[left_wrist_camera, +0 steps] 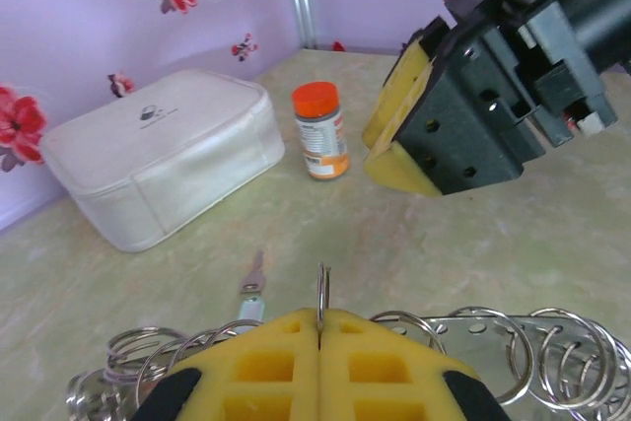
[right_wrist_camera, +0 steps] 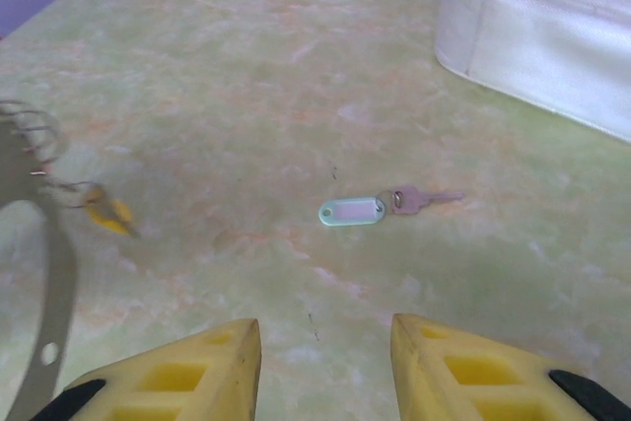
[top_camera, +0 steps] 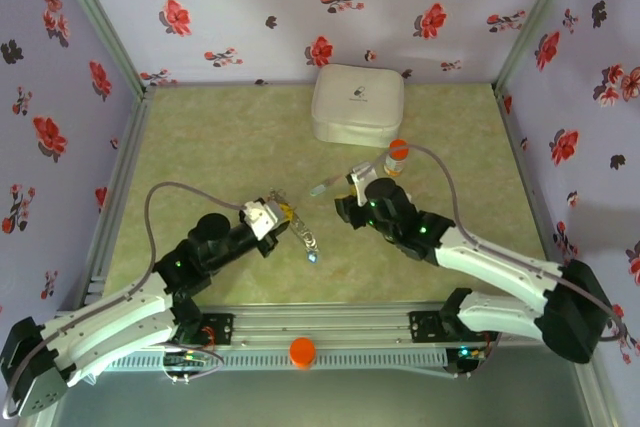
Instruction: Put the keys on the keyring
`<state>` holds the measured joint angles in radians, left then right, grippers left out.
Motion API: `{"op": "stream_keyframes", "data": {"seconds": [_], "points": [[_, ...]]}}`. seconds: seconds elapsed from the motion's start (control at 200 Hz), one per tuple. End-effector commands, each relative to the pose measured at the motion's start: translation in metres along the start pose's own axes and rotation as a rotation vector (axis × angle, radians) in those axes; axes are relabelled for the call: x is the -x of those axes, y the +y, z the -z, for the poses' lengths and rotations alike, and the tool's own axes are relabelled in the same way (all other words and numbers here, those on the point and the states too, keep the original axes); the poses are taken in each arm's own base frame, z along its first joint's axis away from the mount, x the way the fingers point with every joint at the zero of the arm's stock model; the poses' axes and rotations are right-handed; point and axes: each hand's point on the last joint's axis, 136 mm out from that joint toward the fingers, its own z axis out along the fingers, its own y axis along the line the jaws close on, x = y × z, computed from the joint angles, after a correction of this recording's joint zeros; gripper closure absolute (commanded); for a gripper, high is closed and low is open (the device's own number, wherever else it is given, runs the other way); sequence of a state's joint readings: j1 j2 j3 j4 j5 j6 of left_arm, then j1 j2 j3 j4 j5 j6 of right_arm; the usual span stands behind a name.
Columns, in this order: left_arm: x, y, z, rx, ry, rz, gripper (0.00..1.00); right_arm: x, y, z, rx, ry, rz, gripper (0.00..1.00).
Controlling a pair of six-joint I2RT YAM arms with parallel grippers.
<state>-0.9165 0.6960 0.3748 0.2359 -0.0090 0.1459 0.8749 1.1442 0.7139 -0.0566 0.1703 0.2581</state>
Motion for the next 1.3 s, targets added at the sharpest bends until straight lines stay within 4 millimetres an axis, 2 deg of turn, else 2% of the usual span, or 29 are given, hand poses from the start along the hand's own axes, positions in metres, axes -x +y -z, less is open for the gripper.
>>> {"op": "stream_keyframes", "data": {"seconds": [0.0,0.105,0.22,0.44,0.565,0.67,0.82,1.08,1.295], "points": [[0.000,0.014,0.004,0.086,0.002,0.047,1.00,-0.009,-0.014,-0.013,-0.111,0.104,-0.113,0.59],[-0.004,0.031,0.007,0.182,0.021,0.077,1.00,-0.012,-0.020,-0.032,-0.197,0.192,-0.168,0.55],[-0.007,0.053,0.014,0.311,0.048,0.103,1.00,-0.020,-0.030,-0.053,-0.265,0.306,-0.233,0.55],[-0.023,0.093,0.039,0.561,0.103,0.141,1.00,-0.037,-0.037,-0.111,-0.324,0.476,-0.261,0.53],[-0.024,0.100,0.049,0.605,0.079,0.157,1.00,-0.040,-0.037,-0.145,-0.346,0.496,-0.272,0.51],[-0.022,0.100,0.053,0.606,0.063,0.156,1.00,-0.043,-0.045,-0.168,-0.414,0.511,-0.242,0.55],[-0.014,0.097,0.051,0.577,0.044,0.135,1.00,-0.050,-0.066,-0.175,-0.559,0.536,-0.144,0.58],[-0.012,0.093,0.043,0.543,0.038,0.115,1.00,-0.055,-0.066,-0.185,-0.566,0.551,-0.130,0.66],[-0.012,0.091,0.041,0.528,0.042,0.106,1.00,-0.058,-0.066,-0.182,-0.572,0.563,-0.128,0.81]]}}
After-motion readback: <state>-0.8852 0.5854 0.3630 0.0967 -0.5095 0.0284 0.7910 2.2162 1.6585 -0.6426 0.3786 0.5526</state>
